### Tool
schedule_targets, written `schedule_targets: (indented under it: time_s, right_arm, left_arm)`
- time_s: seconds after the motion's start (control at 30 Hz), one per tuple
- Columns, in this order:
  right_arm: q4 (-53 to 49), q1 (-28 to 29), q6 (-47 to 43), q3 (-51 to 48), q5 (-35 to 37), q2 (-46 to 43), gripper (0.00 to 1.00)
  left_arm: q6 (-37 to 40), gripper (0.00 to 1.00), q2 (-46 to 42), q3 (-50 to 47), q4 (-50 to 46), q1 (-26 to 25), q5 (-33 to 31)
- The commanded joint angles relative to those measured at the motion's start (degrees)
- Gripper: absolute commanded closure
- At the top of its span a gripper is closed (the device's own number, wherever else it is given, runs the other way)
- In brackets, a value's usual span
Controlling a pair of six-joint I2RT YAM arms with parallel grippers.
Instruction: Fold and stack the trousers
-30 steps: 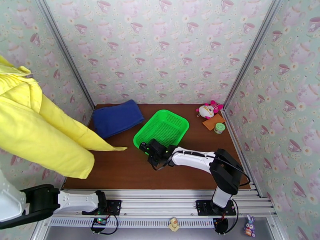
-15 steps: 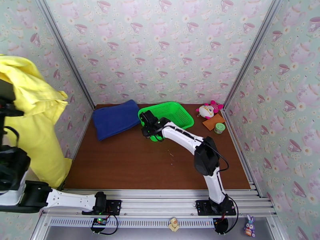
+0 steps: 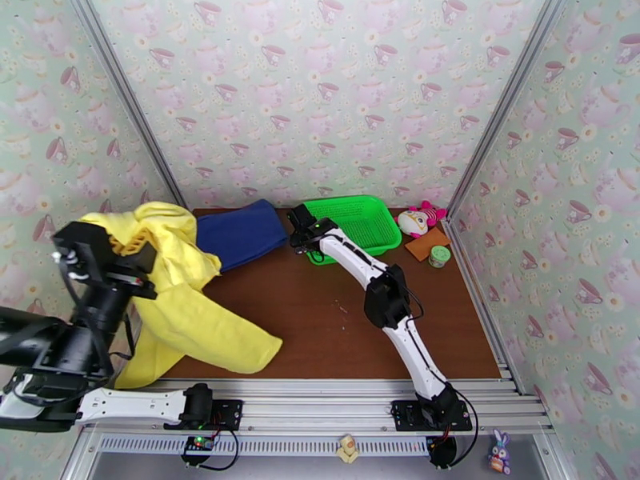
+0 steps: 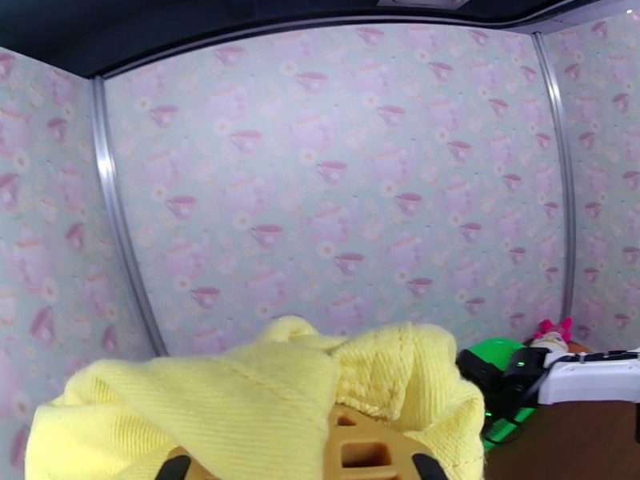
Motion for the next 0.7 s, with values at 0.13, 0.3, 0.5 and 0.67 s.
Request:
schedule_targets:
  time_s: [0.13,0.3,0.5,0.67]
  right_arm:
    - [12.04,-2.13,4.49,1.23,-12.17,1.68,0.57]
    - [12.96,-2.12,2.3,-5.05,-9.58,-8.2,0.01]
    - [22.37,-7.27,7.95,-38.56,-5.78,-38.98,0.01]
    - [27.02,-17.47,12.01,-67.45,-5.34,-63.22,0.01]
  left_arm:
    - [-38.95,1.0,5.3,-4.15,-31.13,3.82,14.07]
    - [-46.04,1.0,12.55,-6.65,-26.67,23.67,37.08]
    - [-49.6,1.0,25.57,-2.18,-15.86,33.51,57.5]
    - [-50.41,1.0,40.45,9.91,-10.56,27.61,60.8]
